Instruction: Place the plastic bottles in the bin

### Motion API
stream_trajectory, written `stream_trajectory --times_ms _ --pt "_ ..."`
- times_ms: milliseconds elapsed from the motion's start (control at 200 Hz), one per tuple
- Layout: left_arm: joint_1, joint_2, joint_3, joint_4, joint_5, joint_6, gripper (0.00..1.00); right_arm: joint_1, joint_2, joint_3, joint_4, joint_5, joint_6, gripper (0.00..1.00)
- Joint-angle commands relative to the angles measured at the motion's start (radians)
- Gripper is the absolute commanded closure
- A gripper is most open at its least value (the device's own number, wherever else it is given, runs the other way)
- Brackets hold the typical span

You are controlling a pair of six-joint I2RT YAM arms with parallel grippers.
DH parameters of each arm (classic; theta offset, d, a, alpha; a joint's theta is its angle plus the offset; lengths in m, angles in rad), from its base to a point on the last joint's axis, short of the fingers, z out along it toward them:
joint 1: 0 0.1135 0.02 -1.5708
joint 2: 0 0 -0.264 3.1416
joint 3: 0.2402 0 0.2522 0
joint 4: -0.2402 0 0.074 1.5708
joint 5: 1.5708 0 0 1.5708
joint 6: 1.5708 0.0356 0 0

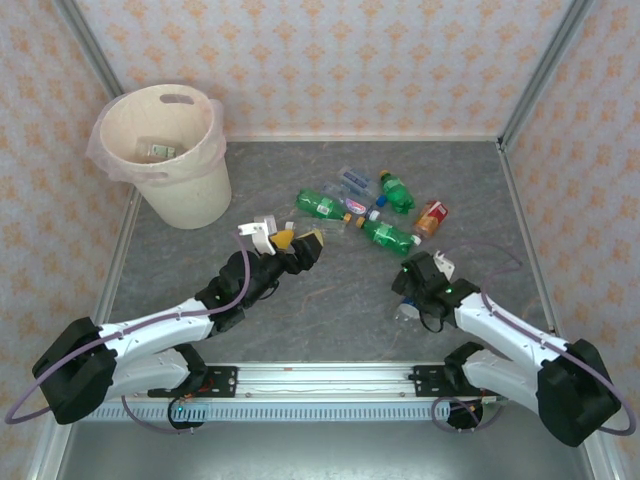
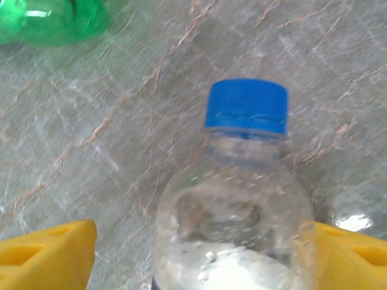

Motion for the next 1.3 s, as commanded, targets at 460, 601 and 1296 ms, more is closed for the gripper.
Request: stream_trajectory --times_ms 460,601,1296 --pt "-0.006 -0.033 0.026 -0.009 0.003 -0.015 0.01 0.234 -0.017 -0.05 -0.05 0.076 0.251 0.23" --pt "-0.006 -0.036 0.035 -0.028 0.005 -0.018 0.01 0.235 0.003 -0.034 -0.028 0.099 0.223 0.32" --pt "0.067 0.058 0.203 -0.122 0.182 -0.12 0.01 0.373 0.017 0.184 0.152 0.319 -0.238 0.44"
